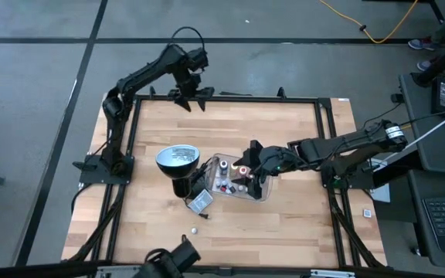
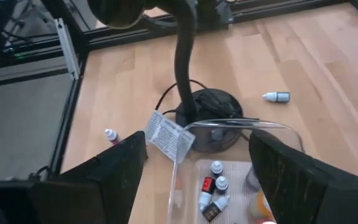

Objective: Pick & Place food coloring
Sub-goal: Put the small blue food coloring bottle into the transparent bin

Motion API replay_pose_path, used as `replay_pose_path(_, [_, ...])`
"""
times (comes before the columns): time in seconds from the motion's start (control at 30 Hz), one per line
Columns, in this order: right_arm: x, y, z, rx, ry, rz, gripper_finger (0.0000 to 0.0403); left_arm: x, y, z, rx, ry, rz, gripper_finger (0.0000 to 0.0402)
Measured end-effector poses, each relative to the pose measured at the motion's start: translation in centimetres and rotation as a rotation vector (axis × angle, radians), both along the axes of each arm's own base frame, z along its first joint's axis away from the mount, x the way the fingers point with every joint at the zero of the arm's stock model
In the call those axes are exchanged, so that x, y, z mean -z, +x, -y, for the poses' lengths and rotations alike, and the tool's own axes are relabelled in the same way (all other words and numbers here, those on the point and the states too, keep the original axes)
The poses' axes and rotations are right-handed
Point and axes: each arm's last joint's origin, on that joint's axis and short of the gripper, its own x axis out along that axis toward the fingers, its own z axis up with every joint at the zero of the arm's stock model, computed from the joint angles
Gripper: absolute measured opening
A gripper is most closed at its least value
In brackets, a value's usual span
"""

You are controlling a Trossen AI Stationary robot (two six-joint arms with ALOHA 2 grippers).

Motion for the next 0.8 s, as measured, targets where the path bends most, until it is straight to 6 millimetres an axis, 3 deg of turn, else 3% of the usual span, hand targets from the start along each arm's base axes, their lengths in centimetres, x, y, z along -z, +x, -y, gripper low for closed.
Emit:
replay_pose_path(0.23, [0.1,-0.1,-0.2,0.020,-0.040,0.002,0.0287,5.6,-0.9,0.9,-0.011,-0.167,-0.172,0.0283])
replay_pose_path(0.4, [0.1,-0.1,-0.2,0.021,-0.041,0.002,0.0287,9.1,-1.4,1.5,0.003,-0.171,-0.246,0.0283])
replay_pose_path(0.8, [0.1,0.0,-0.1,0.044,-0.055,0.010,0.0287,14.0,-1.1,3.3,-0.015,-0.208,-0.230,0.0283])
